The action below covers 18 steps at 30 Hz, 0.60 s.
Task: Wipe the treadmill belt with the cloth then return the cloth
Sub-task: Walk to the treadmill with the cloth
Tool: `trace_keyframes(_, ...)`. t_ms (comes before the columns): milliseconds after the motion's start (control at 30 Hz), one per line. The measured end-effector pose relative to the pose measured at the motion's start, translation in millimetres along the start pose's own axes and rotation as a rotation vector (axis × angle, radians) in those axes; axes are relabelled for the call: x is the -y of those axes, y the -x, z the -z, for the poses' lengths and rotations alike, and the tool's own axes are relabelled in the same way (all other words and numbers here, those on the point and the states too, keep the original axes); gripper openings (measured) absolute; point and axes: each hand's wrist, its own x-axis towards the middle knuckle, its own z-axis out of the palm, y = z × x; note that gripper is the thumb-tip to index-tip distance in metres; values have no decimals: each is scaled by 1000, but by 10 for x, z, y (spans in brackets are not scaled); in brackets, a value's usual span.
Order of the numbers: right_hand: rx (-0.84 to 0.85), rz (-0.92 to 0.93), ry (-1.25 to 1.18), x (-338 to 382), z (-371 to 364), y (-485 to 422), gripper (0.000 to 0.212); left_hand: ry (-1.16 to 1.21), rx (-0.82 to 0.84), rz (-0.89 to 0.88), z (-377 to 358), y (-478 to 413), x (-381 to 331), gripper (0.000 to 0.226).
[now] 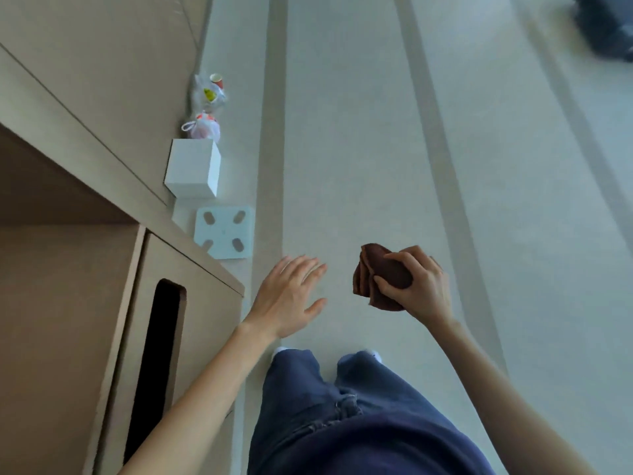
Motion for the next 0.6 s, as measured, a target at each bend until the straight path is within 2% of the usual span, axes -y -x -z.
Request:
trace_keyframes(267, -107, -225, 12, -928, 763, 425, 41, -4, 31, -120, -156, -819, -970, 59)
trace_keyframes(600, -286, -374, 21, -1865, 1621, 610, 40, -30, -11, -293, -169, -1948, -2111, 59)
